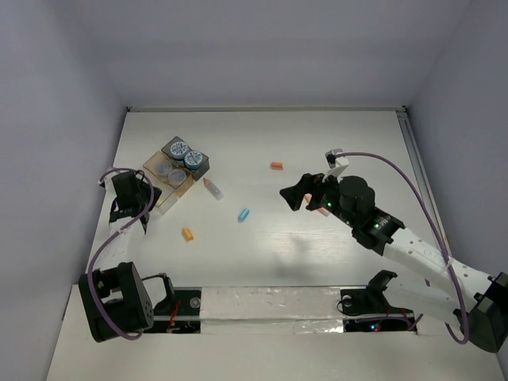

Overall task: Sort the stationery into containers
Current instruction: Place the pen in the storage box.

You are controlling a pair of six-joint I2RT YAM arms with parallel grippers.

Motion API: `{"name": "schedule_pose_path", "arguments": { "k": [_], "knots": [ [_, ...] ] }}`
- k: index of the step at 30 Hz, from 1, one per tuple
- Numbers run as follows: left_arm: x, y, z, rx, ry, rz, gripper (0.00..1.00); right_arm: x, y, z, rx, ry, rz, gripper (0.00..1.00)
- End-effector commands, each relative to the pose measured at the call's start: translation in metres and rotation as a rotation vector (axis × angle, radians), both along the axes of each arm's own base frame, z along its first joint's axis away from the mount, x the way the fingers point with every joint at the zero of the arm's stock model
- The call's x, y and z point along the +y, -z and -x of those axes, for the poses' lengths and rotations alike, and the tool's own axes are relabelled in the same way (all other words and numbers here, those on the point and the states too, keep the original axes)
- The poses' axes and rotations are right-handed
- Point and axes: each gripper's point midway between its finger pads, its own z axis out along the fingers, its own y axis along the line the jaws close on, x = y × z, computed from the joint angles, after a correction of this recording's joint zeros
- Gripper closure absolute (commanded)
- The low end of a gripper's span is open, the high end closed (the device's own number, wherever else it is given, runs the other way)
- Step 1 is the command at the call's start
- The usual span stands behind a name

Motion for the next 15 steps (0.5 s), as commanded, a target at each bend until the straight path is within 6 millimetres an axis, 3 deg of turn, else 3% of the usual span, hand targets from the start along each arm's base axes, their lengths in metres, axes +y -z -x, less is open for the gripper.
{"name": "schedule_pose_path", "arguments": {
  "k": [1, 5, 9, 15],
  "knots": [
    [0.004, -0.021, -0.015, -0.093, 0.0, -0.009, 0.69, 0.001, -0.005, -0.002, -0.024, -0.009, -0.008, 0.06],
    [-0.001, -0.026, -0.018, -0.119, 0.029, 0.0, 0.41, 0.001, -0.002, -0.004, -0.018, -0.002, 0.001, 0.06],
    [-0.003, -0.047, -0.021, -0.19, 0.052, -0.015, 0.14, 0.006, 0.005, -0.006, -0.001, -0.015, 0.02, 0.09],
    [-0.026, -0.103, -0.022, -0.367, 0.197, -0.048, 0.06, 0.009, 0.022, -0.013, 0.028, -0.009, 0.072, 0.2]
  ]
}}
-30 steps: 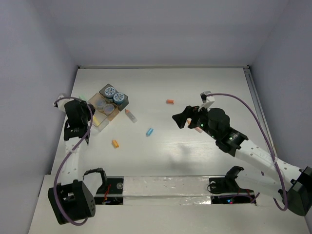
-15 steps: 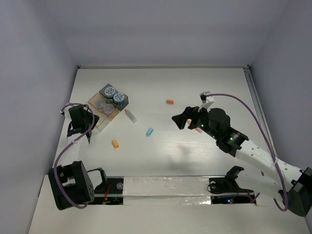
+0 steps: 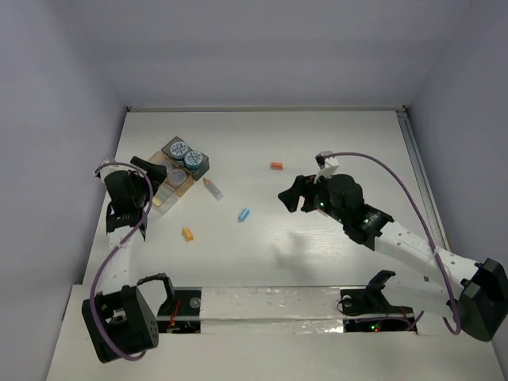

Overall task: Sort the stationery into containers
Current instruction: Place the pen in the storage box.

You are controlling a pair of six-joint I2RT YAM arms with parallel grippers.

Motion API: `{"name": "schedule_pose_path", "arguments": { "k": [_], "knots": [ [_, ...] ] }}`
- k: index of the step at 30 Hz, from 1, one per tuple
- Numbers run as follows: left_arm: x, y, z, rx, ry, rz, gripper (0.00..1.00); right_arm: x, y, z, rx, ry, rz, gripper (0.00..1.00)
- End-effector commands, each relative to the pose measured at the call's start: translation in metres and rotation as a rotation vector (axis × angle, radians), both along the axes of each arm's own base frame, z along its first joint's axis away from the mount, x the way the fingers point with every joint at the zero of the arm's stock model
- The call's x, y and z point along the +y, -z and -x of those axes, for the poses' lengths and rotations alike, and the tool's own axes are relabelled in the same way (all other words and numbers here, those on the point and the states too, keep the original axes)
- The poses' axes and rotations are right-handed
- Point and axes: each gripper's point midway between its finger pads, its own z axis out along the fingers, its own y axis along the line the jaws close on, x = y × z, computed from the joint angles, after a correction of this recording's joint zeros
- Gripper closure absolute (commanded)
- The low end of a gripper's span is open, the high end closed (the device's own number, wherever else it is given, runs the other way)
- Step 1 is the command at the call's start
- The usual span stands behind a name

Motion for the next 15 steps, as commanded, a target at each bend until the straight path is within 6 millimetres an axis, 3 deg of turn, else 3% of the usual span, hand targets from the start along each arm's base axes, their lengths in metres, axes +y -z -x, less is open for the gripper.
{"name": "schedule_pose_path", "arguments": {
  "k": [1, 3, 4, 5, 6, 9, 10, 11, 13, 15],
  "knots": [
    [-0.018, -0.063, -0.008, -0.2, 0.134, -0.068, 0.06, 0.001, -0.01, -0.008, -0.037, 0.001, 0.017, 0.24],
    [-0.04, -0.076, -0.004, -0.238, 0.257, -0.083, 0.05, -0.002, -0.003, -0.012, -0.031, 0.017, 0.063, 0.37],
    [-0.057, -0.085, 0.001, -0.257, 0.34, -0.11, 0.04, -0.002, -0.001, -0.015, -0.025, 0.02, 0.08, 0.39],
    [-0.066, -0.089, 0.003, -0.267, 0.387, -0.123, 0.03, -0.004, 0.006, -0.016, -0.007, 0.028, 0.111, 0.41],
    [-0.076, -0.092, 0.006, -0.278, 0.434, -0.138, 0.03, -0.009, 0.012, -0.018, 0.007, 0.037, 0.143, 0.5],
    [-0.123, -0.099, 0.024, -0.334, 0.633, -0.178, 0.02, -0.021, 0.031, -0.029, 0.058, 0.066, 0.235, 0.66],
    [-0.135, -0.098, 0.032, -0.35, 0.683, -0.185, 0.02, -0.028, 0.037, -0.035, 0.075, 0.093, 0.268, 0.67],
    [-0.16, -0.1, 0.042, -0.381, 0.782, -0.19, 0.02, -0.039, 0.048, -0.044, 0.119, 0.13, 0.319, 0.68],
    [-0.181, -0.101, 0.053, -0.4, 0.877, -0.189, 0.02, -0.046, 0.057, -0.051, 0.158, 0.128, 0.374, 0.67],
    [-0.205, -0.102, 0.069, -0.418, 0.998, -0.206, 0.01, -0.054, 0.071, -0.056, 0.215, 0.113, 0.425, 0.59]
  ]
}}
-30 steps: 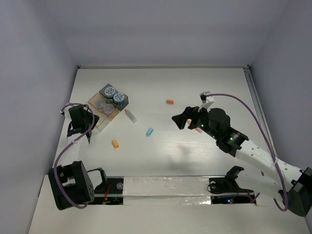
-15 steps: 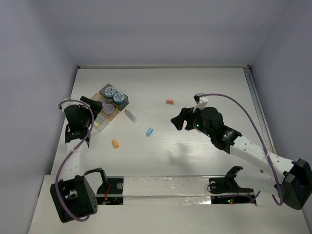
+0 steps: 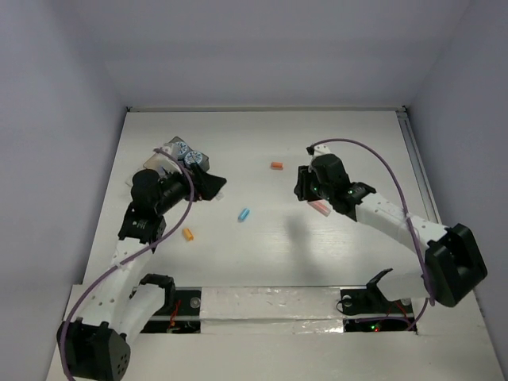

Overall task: Sort the stationery into containers
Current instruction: Place the pen in the storage box, then pick up the pen from the center of the board.

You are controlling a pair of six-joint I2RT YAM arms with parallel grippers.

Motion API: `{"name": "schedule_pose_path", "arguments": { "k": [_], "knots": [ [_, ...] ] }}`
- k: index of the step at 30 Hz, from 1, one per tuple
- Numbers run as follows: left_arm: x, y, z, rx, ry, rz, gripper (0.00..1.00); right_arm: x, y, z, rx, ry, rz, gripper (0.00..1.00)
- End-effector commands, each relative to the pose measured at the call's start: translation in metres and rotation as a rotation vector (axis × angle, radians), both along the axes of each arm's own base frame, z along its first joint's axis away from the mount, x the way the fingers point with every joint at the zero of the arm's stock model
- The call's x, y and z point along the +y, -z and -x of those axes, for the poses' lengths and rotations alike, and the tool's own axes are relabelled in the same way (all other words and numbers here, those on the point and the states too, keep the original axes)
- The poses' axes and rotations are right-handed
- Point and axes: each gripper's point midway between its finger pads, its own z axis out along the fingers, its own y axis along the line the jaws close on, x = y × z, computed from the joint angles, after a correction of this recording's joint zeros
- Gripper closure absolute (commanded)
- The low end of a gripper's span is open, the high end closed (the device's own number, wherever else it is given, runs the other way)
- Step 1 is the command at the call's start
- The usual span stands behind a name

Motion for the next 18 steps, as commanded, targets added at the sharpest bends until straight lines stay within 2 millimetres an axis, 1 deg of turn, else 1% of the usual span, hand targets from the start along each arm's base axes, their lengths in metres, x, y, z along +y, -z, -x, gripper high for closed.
{"name": "schedule_pose_path", "arguments": {
  "k": [1, 2, 3, 4, 5, 6, 7, 9, 10, 11, 13, 14, 16, 17, 18],
  "knots": [
    [-0.036, -0.02, 0.025, -0.117, 0.22, -0.065, 0.01, -0.022, 0.009, -0.011, 0.061, 0.009, 0.12, 0.54],
    [-0.04, -0.022, 0.029, -0.127, 0.25, -0.073, 0.01, -0.027, 0.015, -0.011, 0.085, 0.015, 0.139, 0.49],
    [-0.043, -0.024, 0.032, -0.144, 0.269, -0.082, 0.01, -0.034, 0.025, -0.013, 0.123, 0.011, 0.16, 0.41],
    [-0.046, -0.027, 0.037, -0.155, 0.287, -0.08, 0.01, -0.036, 0.023, -0.018, 0.131, 0.014, 0.165, 0.36],
    [-0.047, -0.029, 0.039, -0.165, 0.296, -0.076, 0.01, -0.042, 0.03, -0.016, 0.166, 0.014, 0.189, 0.32],
    [-0.048, -0.031, 0.041, -0.169, 0.304, -0.07, 0.01, -0.043, 0.034, -0.017, 0.184, -0.015, 0.2, 0.27],
    [-0.049, -0.034, 0.044, -0.182, 0.311, -0.066, 0.01, -0.05, 0.04, -0.025, 0.212, -0.007, 0.209, 0.26],
    [-0.049, -0.038, 0.047, -0.196, 0.32, -0.059, 0.01, -0.058, 0.05, -0.028, 0.254, -0.021, 0.232, 0.25],
    [-0.049, -0.041, 0.05, -0.207, 0.322, -0.052, 0.01, -0.063, 0.061, -0.03, 0.287, -0.022, 0.251, 0.25],
    [-0.052, -0.041, 0.052, -0.207, 0.329, -0.057, 0.01, -0.061, 0.061, -0.033, 0.297, -0.042, 0.241, 0.25],
    [-0.053, -0.045, 0.052, -0.215, 0.32, -0.077, 0.01, -0.06, 0.066, -0.032, 0.319, -0.078, 0.265, 0.24],
    [-0.053, -0.042, 0.052, -0.208, 0.31, -0.09, 0.01, -0.059, 0.07, -0.034, 0.332, -0.091, 0.274, 0.24],
    [-0.054, -0.043, 0.054, -0.213, 0.308, -0.097, 0.01, -0.061, 0.076, -0.032, 0.358, -0.102, 0.297, 0.24],
    [-0.053, -0.043, 0.053, -0.211, 0.303, -0.101, 0.01, -0.06, 0.083, -0.032, 0.381, -0.114, 0.303, 0.25],
    [-0.054, -0.043, 0.055, -0.213, 0.308, -0.102, 0.01, -0.058, 0.083, -0.032, 0.389, -0.125, 0.3, 0.25]
  ]
}}
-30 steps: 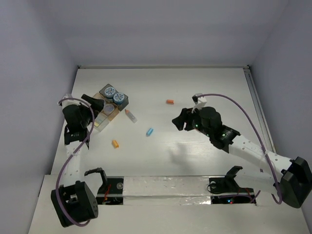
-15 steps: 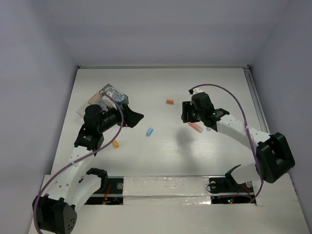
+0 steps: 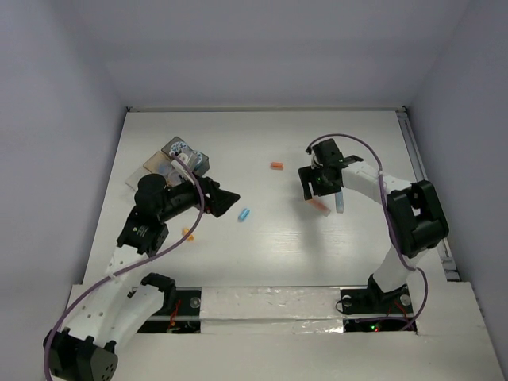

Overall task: Sort the stationery into containers
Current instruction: Pick up the pen from the center of the board.

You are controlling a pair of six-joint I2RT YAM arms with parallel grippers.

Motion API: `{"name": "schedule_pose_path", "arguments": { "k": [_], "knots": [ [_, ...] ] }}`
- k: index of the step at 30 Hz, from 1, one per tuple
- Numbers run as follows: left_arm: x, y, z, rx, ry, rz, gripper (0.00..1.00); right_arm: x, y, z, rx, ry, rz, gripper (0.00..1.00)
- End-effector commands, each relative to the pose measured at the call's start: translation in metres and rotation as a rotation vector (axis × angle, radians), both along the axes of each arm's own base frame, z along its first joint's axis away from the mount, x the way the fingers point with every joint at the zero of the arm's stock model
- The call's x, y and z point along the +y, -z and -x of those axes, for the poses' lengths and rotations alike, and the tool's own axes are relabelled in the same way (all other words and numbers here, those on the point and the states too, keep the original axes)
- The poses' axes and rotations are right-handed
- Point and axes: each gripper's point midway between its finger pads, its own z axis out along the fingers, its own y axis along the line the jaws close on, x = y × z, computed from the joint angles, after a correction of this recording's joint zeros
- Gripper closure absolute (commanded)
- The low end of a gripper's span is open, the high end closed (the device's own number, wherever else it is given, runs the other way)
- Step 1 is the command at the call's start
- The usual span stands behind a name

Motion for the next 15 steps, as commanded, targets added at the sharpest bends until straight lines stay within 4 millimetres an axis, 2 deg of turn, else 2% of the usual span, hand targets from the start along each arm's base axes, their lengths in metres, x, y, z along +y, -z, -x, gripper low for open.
{"name": "schedule_pose_path", "arguments": {
  "k": [1, 3, 5, 6, 11, 14, 15],
  "knots": [
    [0.001, -0.024, 0.001, -0.086, -0.008, -0.005, 0.01, 0.008, -0.002, -0.001, 0.034, -0.079, 0.001, 0.25],
    [0.001, -0.024, 0.001, -0.085, -0.015, -0.009, 0.01, 0.011, 0.009, 0.001, 0.071, -0.086, -0.001, 0.26],
    [0.002, -0.024, 0.0, -0.085, -0.021, -0.012, 0.01, 0.012, 0.01, 0.0, 0.082, -0.089, -0.003, 0.27],
    [0.002, -0.024, 0.0, -0.083, -0.022, -0.014, 0.01, 0.011, 0.019, 0.003, 0.107, -0.086, 0.003, 0.29],
    [0.0, -0.023, 0.001, -0.084, -0.019, -0.015, 0.01, 0.009, 0.029, 0.01, 0.146, -0.082, 0.01, 0.35],
    [0.0, -0.024, 0.0, -0.083, -0.023, -0.014, 0.01, 0.009, 0.034, 0.017, 0.159, -0.075, 0.022, 0.4],
    [0.0, -0.023, 0.0, -0.081, -0.023, -0.015, 0.01, 0.006, 0.035, 0.018, 0.163, -0.066, 0.032, 0.46]
  ]
}}
